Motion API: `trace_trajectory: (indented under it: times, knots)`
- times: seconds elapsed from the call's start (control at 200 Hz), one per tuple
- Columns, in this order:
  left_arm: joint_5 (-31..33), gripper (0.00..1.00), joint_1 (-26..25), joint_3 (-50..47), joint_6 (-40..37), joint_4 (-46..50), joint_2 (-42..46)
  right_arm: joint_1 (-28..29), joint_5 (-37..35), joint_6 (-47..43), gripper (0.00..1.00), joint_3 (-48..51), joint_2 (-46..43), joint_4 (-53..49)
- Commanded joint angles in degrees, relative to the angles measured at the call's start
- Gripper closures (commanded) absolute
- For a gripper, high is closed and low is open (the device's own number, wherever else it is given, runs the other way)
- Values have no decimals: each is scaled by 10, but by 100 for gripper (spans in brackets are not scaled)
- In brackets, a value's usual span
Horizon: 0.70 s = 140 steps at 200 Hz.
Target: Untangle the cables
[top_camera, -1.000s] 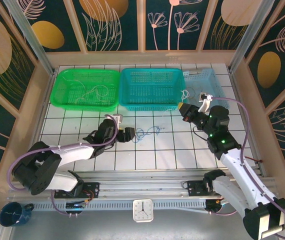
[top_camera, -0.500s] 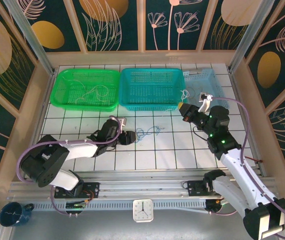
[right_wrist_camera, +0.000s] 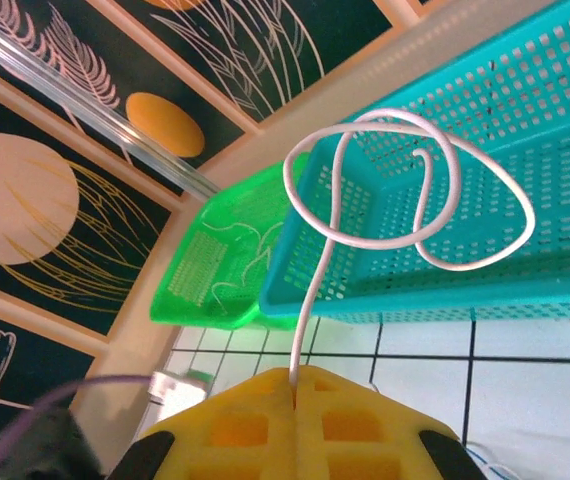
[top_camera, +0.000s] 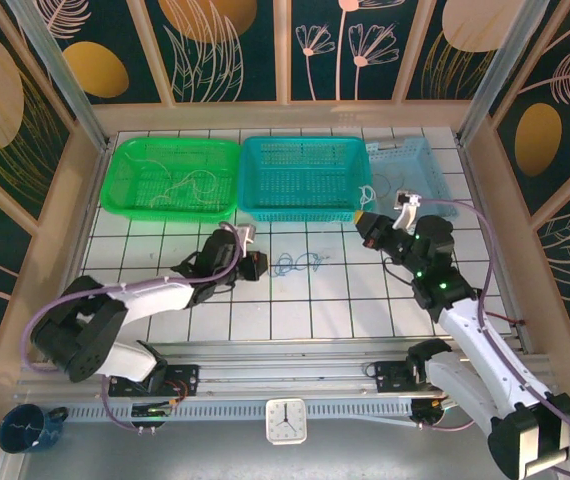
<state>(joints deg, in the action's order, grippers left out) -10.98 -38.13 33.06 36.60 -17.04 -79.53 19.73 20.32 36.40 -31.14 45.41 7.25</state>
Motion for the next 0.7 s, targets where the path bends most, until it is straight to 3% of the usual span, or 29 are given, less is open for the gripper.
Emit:
trace_trajectory:
  times: [0.0, 0.355, 0.631, 0.696]
  knots:
    - [14, 100, 5, 72, -3, 47, 61, 23, -25, -1, 100, 31, -8, 20]
    - [-33, 100, 8, 298, -13, 113, 75, 164, -142, 33, 100, 140, 65, 111]
    - [-54, 100, 8, 386, -14, 128, 56, 221, -171, 7, 100, 121, 190, 137]
    - [-59, 100, 9, 391, -9, 128, 56, 224, -173, -5, 83, 109, 205, 129]
